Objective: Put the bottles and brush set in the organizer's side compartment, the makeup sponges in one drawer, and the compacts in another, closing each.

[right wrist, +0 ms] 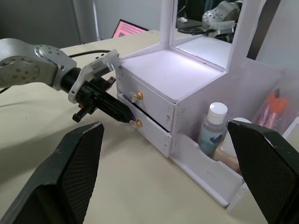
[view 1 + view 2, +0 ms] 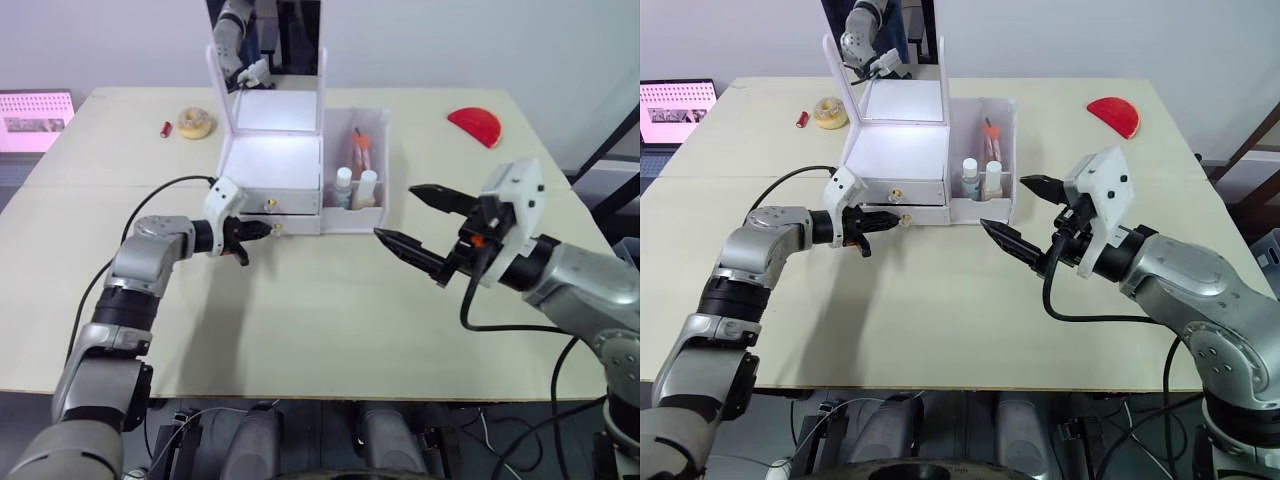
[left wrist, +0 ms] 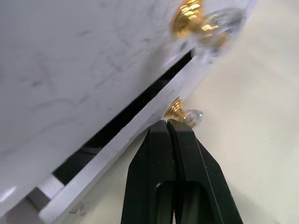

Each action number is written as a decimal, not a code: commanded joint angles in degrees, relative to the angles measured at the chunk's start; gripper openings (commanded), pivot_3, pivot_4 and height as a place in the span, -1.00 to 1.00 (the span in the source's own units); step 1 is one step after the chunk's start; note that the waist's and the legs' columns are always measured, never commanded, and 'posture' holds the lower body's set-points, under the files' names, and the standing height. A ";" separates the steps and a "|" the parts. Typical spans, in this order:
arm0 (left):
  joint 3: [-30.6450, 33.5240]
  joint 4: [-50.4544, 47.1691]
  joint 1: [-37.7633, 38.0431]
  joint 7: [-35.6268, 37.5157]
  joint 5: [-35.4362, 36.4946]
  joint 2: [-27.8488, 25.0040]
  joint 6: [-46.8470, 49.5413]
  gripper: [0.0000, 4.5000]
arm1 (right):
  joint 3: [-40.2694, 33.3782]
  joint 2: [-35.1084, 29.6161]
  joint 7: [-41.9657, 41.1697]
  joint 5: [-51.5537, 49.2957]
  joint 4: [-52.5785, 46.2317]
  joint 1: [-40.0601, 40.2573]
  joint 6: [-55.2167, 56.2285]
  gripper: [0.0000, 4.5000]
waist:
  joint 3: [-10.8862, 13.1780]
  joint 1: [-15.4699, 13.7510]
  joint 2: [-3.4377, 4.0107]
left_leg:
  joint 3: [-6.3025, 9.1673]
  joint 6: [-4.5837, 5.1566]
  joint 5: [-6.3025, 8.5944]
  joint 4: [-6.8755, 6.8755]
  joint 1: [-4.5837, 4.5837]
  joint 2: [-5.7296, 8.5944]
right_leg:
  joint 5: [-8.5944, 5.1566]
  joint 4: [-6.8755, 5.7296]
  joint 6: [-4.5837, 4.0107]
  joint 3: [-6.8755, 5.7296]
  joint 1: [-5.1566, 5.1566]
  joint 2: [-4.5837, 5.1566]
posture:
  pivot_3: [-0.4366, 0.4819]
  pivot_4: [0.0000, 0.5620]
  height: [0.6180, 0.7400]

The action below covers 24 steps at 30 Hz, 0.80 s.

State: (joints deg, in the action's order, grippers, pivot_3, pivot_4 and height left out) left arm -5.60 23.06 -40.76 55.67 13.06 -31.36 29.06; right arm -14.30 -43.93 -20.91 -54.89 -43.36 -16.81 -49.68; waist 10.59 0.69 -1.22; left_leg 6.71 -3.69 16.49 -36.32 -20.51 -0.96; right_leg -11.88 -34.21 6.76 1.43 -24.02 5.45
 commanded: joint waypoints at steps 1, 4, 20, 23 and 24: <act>0.48 0.88 -2.02 0.17 -0.65 0.09 -1.97 -0.98 | -1.92 -0.77 1.05 -1.44 -2.28 0.00 0.30 1.00 | 0.00 -0.02 0.00 | 0.00 0.00 0.00 0.00 0.00 0.00 | 0.00 0.00 0.00 0.00 0.01 0.00 | -0.05 -0.47 1.00; 0.14 1.47 -2.05 0.89 -1.04 0.22 -3.24 -0.98 | -2.06 -0.91 1.69 -1.92 -2.51 0.34 0.29 1.00 | 0.00 -0.05 0.00 | 0.00 0.00 0.00 -0.02 0.02 0.00 | -0.01 0.01 -0.02 0.00 0.05 0.00 | -0.05 -0.47 1.00; 2.94 -4.54 0.42 2.84 1.30 -2.84 -0.85 -0.98 | -3.30 -2.03 2.01 -3.88 -2.61 2.88 0.48 1.00 | 0.00 0.05 0.00 | 0.00 0.00 0.00 -0.01 0.04 0.00 | -0.01 0.02 -0.01 0.00 0.08 0.00 | -0.05 -0.47 1.00; 5.32 -10.06 3.51 5.17 4.18 -6.67 2.35 -0.98 | -9.27 -4.52 -0.33 -6.60 -3.49 8.56 -0.15 1.00 | 0.00 0.09 0.00 | 0.00 0.00 0.00 0.09 0.03 0.00 | -0.03 0.08 0.05 0.00 0.06 0.01 | -0.05 -0.47 1.00; 6.64 -12.20 5.14 6.67 5.50 -8.76 3.36 -0.98 | -12.29 -5.67 -2.02 -6.84 -3.46 11.68 -0.36 1.00 | 0.00 0.12 0.00 | 0.00 0.01 0.00 0.11 0.03 0.00 | -0.06 0.07 0.10 0.00 0.05 0.01 | -0.05 -0.47 1.00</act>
State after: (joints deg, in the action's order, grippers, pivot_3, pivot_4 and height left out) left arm -2.29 14.78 -36.70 60.32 16.13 -37.50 31.01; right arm -21.27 -48.21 -20.92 -60.20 -45.22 -7.16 -49.91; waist 10.59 0.81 -1.22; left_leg 6.71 -3.68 16.50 -36.16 -20.48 -0.96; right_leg -11.95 -34.13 6.90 1.43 -23.99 5.46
